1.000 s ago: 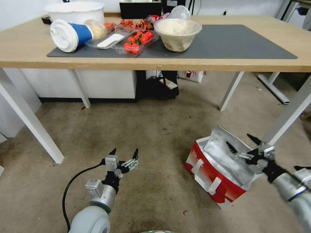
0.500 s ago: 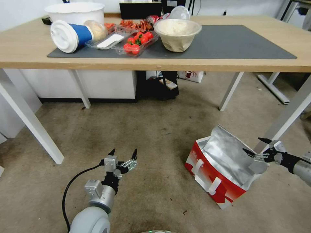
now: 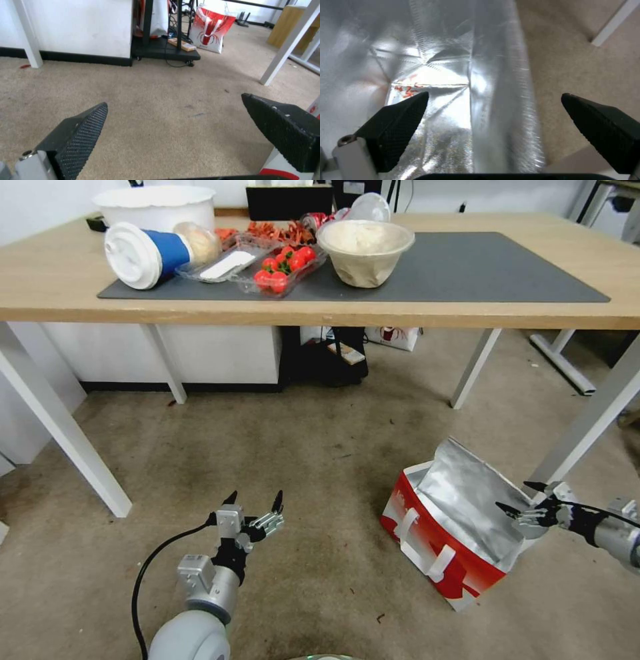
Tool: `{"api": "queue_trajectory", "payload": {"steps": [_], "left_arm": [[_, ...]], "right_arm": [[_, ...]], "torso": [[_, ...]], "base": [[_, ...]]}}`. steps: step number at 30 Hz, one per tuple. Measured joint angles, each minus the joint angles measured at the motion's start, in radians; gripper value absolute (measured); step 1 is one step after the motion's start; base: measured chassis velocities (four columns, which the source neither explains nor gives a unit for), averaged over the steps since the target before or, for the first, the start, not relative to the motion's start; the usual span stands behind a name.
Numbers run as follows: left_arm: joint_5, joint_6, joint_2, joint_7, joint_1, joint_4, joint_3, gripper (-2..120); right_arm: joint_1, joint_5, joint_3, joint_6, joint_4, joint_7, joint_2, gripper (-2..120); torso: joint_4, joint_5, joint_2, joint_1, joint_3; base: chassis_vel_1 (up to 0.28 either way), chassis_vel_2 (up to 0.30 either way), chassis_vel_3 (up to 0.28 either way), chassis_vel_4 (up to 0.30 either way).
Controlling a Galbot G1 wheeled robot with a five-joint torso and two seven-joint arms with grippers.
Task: Pick up the food delivery bag from the floor and place it on the table.
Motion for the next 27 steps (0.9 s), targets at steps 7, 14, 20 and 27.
{"api": "queue_trajectory", "payload": {"steps": [7, 14, 20, 27], "left_arm": [[0.002, -0.006, -0.003, 0.0, 0.011, -0.007, 0.002, 100], [0.0, -0.016, -0.001, -0.005, 0.004, -0.003, 0.001, 100], [-0.003, -0.017, 0.001, -0.006, -0.001, 0.0, 0.002, 100], [-0.005, -0.019, 0.002, -0.008, -0.007, 0.002, 0.004, 100]], "right_arm": [[0.003, 0.006, -0.014, -0.019, -0.019, 0.002, 0.009, 85], [-0.007, 0.014, -0.013, -0.029, -0.022, 0.009, 0.007, 60], [-0.013, 0.022, -0.011, -0.029, -0.023, 0.023, 0.0, 40], [-0.019, 0.033, -0.009, -0.027, -0.022, 0.042, -0.008, 13]], "torso": [[-0.0002, 0.0, 0.0, 0.0, 0.0], [-0.0002, 0.0, 0.0, 0.0, 0.0], [-0.0002, -0.0001, 0.0, 0.0, 0.0], [-0.0002, 0.0, 0.0, 0.0, 0.0]], "base": [[0.0, 0.0, 0.0, 0.0], [0.0, 0.0, 0.0, 0.0], [0.0, 0.0, 0.0, 0.0], [0.0, 0.0, 0.0, 0.0]]}}
